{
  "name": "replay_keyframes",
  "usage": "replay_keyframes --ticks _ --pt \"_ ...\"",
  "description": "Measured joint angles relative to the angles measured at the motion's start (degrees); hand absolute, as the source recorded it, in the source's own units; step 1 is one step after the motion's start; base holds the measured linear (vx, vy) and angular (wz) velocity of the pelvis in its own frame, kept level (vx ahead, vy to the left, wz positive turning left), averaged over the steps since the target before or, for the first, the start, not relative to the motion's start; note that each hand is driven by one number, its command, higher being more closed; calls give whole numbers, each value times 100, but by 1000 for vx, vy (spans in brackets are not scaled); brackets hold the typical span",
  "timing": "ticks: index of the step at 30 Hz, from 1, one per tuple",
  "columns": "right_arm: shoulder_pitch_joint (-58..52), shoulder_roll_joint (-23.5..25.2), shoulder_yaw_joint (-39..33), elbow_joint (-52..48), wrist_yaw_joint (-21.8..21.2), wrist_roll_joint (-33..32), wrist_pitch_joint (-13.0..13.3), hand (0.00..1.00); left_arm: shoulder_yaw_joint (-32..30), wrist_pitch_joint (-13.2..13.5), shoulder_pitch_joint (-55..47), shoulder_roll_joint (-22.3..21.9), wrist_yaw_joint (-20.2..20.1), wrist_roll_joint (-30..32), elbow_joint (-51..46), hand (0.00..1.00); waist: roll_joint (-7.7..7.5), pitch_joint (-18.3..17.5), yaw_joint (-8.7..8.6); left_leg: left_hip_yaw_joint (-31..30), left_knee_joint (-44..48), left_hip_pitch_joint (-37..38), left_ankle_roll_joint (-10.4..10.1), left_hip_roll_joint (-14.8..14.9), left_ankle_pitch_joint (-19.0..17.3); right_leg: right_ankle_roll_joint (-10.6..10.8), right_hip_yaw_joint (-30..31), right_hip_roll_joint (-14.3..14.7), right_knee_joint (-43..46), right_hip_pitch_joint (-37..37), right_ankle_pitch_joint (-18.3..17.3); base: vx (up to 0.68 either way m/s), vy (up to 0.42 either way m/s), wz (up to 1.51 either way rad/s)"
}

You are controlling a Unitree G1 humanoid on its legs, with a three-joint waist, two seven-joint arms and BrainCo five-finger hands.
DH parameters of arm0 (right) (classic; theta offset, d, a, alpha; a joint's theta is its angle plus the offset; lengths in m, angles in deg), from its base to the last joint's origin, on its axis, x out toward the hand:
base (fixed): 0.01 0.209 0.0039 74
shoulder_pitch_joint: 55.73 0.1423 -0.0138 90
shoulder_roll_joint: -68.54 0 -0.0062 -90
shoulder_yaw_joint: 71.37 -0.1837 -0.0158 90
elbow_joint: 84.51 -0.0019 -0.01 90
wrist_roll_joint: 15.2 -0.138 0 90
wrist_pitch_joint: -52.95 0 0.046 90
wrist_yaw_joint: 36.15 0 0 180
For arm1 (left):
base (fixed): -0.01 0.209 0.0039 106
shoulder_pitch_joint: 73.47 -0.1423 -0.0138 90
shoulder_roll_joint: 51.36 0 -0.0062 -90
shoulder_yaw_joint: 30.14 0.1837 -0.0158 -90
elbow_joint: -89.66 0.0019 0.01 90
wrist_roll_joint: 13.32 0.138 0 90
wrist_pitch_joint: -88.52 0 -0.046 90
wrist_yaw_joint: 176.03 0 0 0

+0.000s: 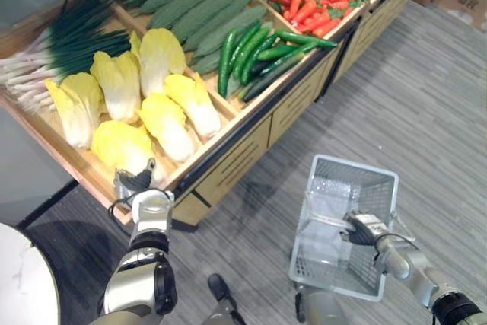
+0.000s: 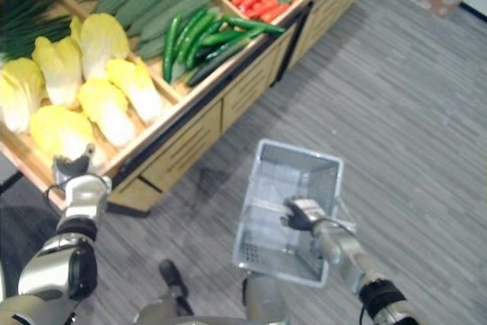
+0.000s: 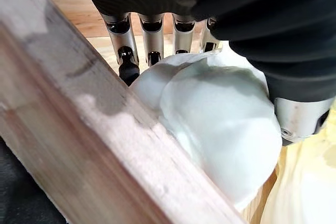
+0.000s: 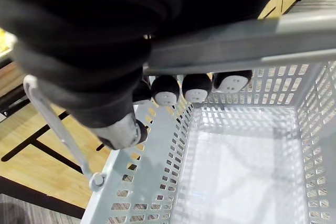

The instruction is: Pick vegetable in the basket

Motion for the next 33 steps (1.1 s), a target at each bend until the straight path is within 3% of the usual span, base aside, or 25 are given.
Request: replay_keyframes --ticks 11,16,19,23,33 --pt "-215 127 -114 8 -197 5 -17 100 39 -103 -126 -42 -336 -9 -30 100 27 -166 -5 -513 36 139 -4 -6 -4 -2 -310 -24 -129 383 -2 31 -9 12" --pt "-310 126 -199 17 -204 13 -69 100 57 -118 -371 -158 -379 93 -286 100 212 -272 29 -579 36 144 -7 -7 -6 -5 -397 -30 -159 453 -6 32 -8 8" --pt "-391 126 -340 112 -209 59 -104 100 166 -209 -664 -320 -407 302 -570 100 362 -342 142 -671 35 207 -13 -3 -11 -6 -483 -31 -211 595 -8 24 -7 14" --pt "-454 131 -452 127 -212 61 -119 100 366 -291 -1157 -372 -493 1022 -1544 100 438 -388 311 -713 7 208 -17 -1 -6 -38 -519 -34 -204 611 -39 -9 -4 4" --pt "-677 399 -899 84 -298 65 -119 100 378 -452 -2003 -372 -748 2377 -3774 100 491 -475 444 -820 0 204 -68 -7 -11 -46 -597 -73 -222 680 -83 -16 0 6"
